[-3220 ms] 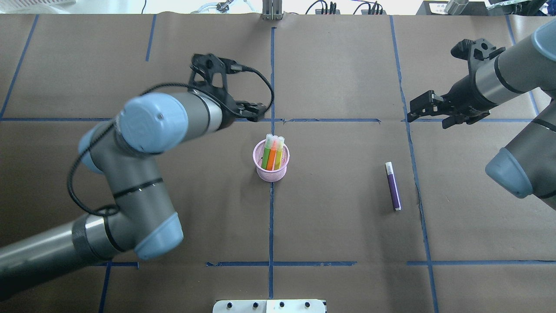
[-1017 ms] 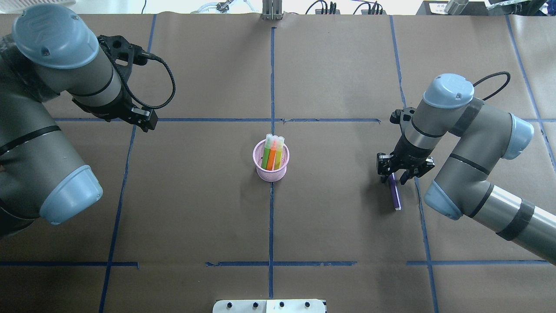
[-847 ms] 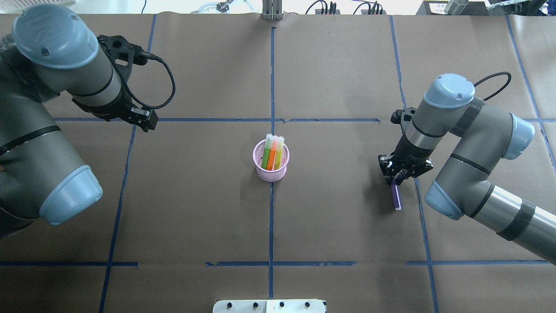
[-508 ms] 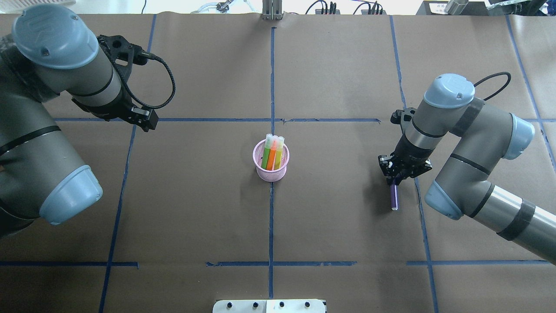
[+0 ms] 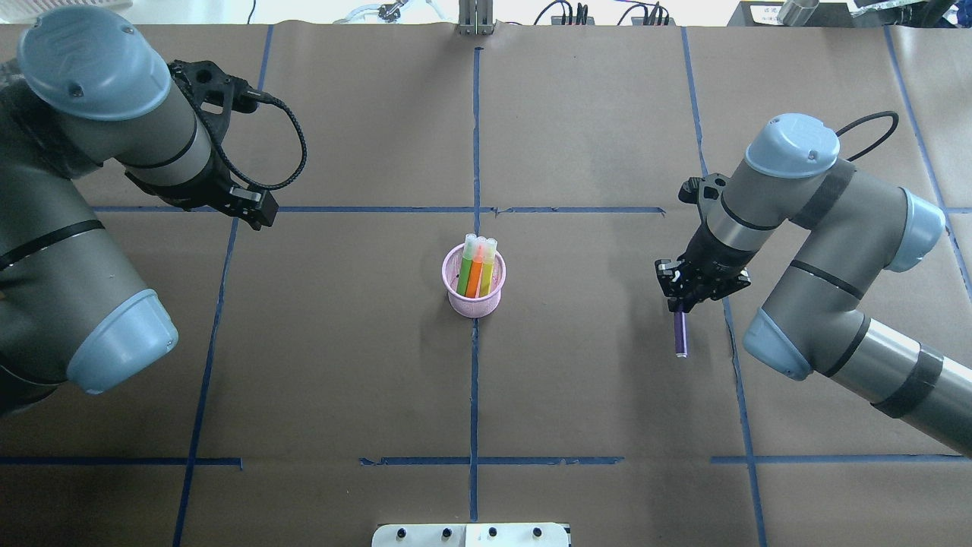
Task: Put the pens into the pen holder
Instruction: 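Carry the purple highlighter with the right gripper over the cup and lower it in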
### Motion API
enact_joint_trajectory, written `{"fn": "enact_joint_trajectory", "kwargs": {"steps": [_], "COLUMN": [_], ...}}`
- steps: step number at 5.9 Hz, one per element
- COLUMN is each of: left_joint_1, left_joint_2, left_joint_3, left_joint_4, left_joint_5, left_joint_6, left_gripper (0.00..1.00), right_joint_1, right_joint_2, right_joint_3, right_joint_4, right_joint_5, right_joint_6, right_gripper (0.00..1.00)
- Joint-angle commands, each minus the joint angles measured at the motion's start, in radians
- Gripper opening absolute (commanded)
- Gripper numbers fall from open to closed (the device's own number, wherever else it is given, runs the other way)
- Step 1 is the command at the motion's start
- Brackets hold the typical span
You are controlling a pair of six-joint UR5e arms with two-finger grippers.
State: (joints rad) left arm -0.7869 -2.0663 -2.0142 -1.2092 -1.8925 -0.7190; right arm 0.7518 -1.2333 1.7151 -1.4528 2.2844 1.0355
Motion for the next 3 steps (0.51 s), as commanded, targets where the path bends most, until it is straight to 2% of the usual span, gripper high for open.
{"fn": "enact_joint_trajectory", "kwargs": {"steps": [1,3], "left_joint_1": [0.000,0.000], "left_joint_2": [0.000,0.017], "left_joint_3": [-0.011,-0.021], "left_joint_4": [-0.001,0.000], "left_joint_5": [0.000,0.000], "left_joint_6": [0.000,0.003], "left_gripper": [0.90,0.90], "right_joint_1": [-0.038,-0.165], "right_joint_2": [0.088,0.194], "right_joint_3": [0.142,0.199], "right_joint_4": [0.005,0.006], "right_joint_5": [-0.223,-0.539], "right_joint_6": [0.182,0.344], "right_gripper": [0.00,0.00]}}
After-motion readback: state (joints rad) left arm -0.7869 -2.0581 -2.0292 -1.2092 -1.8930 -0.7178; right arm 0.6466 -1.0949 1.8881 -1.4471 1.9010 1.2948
